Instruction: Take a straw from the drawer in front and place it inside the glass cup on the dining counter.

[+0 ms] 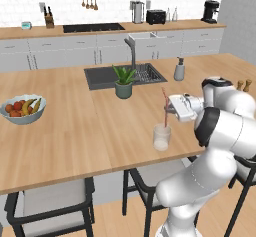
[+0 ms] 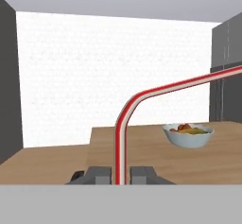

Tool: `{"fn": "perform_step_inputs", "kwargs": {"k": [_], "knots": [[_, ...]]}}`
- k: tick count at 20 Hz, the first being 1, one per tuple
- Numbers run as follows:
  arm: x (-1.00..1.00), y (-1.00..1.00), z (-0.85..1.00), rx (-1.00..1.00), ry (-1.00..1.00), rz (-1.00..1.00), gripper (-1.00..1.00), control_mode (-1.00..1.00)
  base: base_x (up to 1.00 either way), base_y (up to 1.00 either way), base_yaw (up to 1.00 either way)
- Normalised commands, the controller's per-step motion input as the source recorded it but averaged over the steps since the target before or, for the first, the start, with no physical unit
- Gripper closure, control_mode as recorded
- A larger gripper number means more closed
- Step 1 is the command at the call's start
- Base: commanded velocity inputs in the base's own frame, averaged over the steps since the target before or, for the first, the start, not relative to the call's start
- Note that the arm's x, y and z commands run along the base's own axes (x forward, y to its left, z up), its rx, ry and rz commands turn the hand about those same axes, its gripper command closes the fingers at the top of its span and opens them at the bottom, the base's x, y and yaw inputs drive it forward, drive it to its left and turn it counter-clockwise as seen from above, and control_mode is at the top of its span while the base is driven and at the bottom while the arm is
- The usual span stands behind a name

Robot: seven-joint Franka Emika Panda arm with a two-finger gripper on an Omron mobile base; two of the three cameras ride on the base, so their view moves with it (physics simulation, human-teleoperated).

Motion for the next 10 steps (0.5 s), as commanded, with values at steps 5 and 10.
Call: {"fn": "perform_step_inputs", "kwargs": {"k": [5,10], "knots": [[-0.01,0.0,0.08,0.0,0.0,0.0,1.0,-1.0,0.0,0.0,0.0],[0.08,-0.01,-0.08,0.0,0.0,0.0,1.0,-1.0,0.0,0.0,0.0]]}}
